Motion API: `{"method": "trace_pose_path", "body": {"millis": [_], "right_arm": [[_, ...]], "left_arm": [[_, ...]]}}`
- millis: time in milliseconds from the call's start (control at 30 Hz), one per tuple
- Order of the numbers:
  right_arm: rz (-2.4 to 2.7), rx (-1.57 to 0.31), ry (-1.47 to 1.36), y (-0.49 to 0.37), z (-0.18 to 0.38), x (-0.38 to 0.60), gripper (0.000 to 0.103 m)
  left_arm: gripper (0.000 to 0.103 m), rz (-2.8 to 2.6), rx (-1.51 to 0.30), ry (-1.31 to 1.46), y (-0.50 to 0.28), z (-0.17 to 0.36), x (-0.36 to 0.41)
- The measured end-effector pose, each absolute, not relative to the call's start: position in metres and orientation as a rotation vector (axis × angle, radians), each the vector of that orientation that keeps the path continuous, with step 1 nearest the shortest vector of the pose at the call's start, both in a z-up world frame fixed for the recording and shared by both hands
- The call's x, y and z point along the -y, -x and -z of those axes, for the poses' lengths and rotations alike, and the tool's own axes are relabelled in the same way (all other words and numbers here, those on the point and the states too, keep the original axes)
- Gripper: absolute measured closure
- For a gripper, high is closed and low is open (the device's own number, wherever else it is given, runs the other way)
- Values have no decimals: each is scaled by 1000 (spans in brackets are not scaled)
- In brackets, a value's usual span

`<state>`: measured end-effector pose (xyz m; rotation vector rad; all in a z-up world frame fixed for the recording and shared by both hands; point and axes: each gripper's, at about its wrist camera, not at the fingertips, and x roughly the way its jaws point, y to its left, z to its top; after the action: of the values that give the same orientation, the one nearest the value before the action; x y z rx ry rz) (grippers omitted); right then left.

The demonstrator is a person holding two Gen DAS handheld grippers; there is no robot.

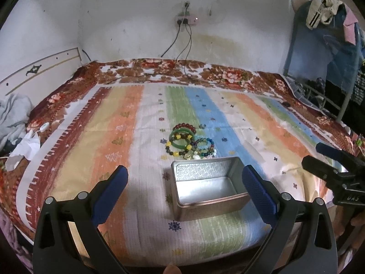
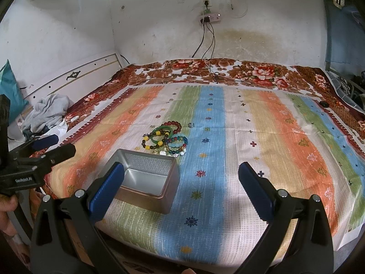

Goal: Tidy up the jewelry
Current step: 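Move both tools toward the bracelet pile beside the silver tin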

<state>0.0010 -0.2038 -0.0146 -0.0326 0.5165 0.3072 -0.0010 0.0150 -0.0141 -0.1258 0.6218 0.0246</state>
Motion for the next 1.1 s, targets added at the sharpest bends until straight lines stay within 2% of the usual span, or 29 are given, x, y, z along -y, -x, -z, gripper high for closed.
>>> {"method": "trace_pose_path", "body": {"millis": [800,1100], "right_arm": [[-321,-547,48,-5,21,200,5],[-316,-586,54,-40,15,196,5]], "left_arm": [[6,-23,-638,97,-4,11,-11],[6,-34,-703,68,-42,14,-14]]}}
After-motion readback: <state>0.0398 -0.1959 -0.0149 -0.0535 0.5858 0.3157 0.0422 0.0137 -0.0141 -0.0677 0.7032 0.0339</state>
